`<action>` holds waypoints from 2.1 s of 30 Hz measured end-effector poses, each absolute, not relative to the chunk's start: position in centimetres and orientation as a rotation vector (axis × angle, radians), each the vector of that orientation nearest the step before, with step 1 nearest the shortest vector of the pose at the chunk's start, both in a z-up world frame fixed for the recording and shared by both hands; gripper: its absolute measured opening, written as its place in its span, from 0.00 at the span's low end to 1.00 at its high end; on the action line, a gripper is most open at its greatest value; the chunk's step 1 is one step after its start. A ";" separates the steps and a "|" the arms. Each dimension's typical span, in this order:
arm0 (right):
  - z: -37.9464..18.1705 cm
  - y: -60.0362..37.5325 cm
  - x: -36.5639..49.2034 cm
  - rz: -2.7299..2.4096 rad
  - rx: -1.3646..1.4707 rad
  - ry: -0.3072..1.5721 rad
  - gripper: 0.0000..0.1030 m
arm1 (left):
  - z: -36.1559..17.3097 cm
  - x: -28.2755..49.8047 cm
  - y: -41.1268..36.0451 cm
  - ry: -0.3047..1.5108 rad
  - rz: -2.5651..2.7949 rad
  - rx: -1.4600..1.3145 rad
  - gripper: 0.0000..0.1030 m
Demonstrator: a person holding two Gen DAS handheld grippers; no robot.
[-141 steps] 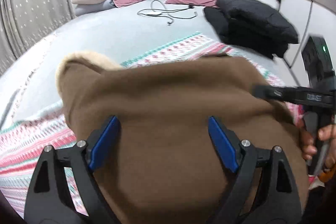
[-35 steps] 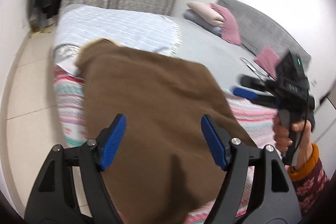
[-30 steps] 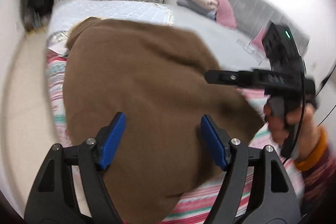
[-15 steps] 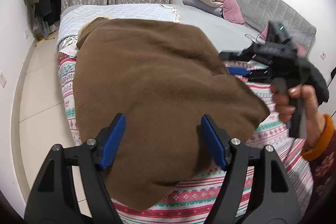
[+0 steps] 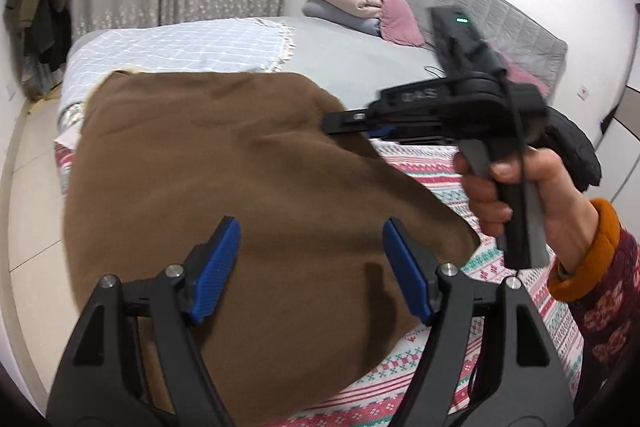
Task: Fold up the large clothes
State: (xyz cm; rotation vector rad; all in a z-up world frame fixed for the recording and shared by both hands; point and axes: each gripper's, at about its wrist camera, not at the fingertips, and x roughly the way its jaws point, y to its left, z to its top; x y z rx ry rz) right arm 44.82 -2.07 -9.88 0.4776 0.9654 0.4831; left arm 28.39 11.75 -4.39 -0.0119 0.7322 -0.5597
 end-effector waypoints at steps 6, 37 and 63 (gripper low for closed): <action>-7.6 -3.4 44.3 0.540 0.524 0.841 0.07 | -5.9 27.1 10.5 0.768 -0.683 0.034 0.72; -4.9 1.0 28.7 0.197 0.023 0.876 0.78 | -2.7 18.1 14.5 0.940 0.148 -0.171 0.95; -8.3 1.8 26.0 0.151 -0.089 0.967 0.87 | -5.7 18.2 12.0 0.999 0.157 -0.071 0.95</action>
